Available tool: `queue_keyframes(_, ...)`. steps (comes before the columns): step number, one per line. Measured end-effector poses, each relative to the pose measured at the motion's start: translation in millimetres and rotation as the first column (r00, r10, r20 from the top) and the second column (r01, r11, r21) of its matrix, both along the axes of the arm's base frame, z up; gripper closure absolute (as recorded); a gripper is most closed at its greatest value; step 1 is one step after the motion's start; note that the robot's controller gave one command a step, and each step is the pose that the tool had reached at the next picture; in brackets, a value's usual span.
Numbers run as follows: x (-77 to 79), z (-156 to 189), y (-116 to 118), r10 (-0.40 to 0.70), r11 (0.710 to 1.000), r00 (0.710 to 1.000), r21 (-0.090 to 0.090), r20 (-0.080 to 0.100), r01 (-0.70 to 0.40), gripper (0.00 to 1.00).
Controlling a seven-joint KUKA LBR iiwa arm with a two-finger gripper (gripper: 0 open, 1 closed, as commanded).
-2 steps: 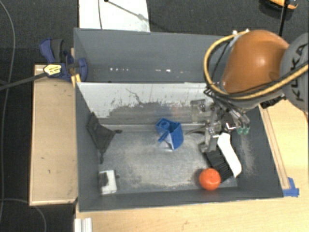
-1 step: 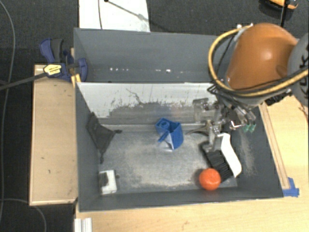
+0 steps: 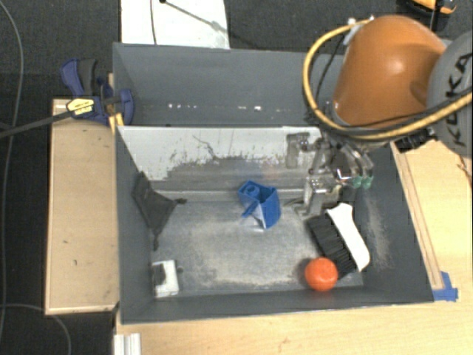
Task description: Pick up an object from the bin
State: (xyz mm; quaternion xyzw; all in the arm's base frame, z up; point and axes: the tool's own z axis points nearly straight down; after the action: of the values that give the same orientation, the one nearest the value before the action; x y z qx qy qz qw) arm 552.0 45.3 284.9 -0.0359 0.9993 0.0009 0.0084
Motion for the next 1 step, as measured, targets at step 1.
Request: queue_keyframes(1, -8.9, 9.3, 22.0, -0.2, 0.98, 0.98, 0.0, -0.015, 0.2, 0.0)
